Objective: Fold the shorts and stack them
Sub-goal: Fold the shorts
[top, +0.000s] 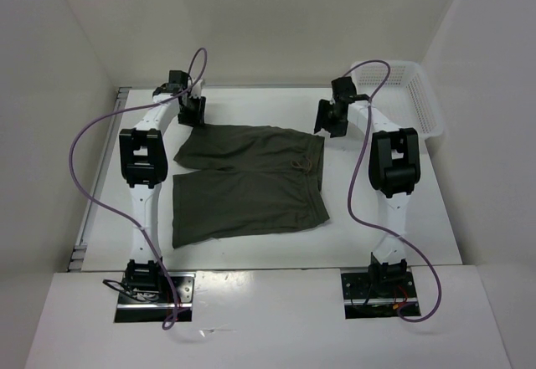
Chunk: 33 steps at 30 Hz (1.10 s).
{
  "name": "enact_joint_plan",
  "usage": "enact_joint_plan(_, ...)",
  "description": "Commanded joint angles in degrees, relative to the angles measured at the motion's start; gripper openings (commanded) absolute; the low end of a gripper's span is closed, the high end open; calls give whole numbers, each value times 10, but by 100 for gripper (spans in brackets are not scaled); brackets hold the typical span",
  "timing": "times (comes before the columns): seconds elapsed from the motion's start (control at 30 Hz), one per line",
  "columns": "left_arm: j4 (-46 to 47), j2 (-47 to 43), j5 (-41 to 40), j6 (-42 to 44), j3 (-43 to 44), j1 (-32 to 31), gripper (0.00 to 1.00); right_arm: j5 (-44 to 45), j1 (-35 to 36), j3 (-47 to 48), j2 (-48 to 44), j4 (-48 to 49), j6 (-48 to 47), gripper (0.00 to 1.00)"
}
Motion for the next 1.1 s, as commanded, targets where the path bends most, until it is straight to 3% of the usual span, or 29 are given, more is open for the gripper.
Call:
enact_joint_plan(0.0, -27, -11, 31, 2, -22, -3, 48, -18, -2, 14, 8, -3, -11, 65)
enact_joint_plan(0.03, -27, -11, 37, 2, -27, -3, 41, -30, -2, 14, 14, -3, -11, 65)
enact_joint_plan(0.07, -27, -11, 37, 2, -27, -3, 25, -35, -2, 14, 21, -9, -11, 65)
enact_joint_plan(0.1, -27, -11, 37, 2, -27, -3, 18, -35, -2, 14, 21, -9, -11, 64)
enact_joint_plan(0.17, -22, -17, 37, 2, -27, -3, 8, -41, -2, 14, 26, -21, -5, 54)
enact_joint_plan(0.23, -16, -24, 29, 2, -27, -3, 0, -47, 3, 8, 26, -21, -5, 53)
enact_joint_plan(0.33, -10, -38, 24, 2, -27, -3, 0, -47, 8, -18, 26, -16, -5, 53)
enact_joint_plan(0.43, 3, -52, 18, 2, -27, -3, 0, -47, 8, -19, 37, -10, 0, 36)
enact_joint_plan(0.47, 9, -52, 10, 2, -27, -3, 0, -47, 8, -12, 37, -10, 0, 21)
enact_joint_plan(0.57, 33, -74, -12, 2, -22, -3, 0, -47, 8, 27, 49, -10, 0, 1)
enact_joint_plan(0.67, 56, -89, -53, 2, 5, -3, 0, -42, 8, 72, 54, -25, -5, 0)
enact_joint_plan(0.77, 47, -89, -58, 2, 95, 3, 0, -48, -4, 79, 7, -16, -5, 0)
enact_joint_plan(0.9, -32, -117, -43, 2, 189, 26, 0, -53, -4, 19, -90, 27, -5, 0)
enact_joint_plan(1.0, -94, -169, -25, 2, 150, 26, 0, -92, -4, -68, -170, 70, 7, 0)
enact_joint_plan(1.07, -101, -248, -11, 2, 68, 26, 0, -122, 1, -137, -226, 93, 7, 0)
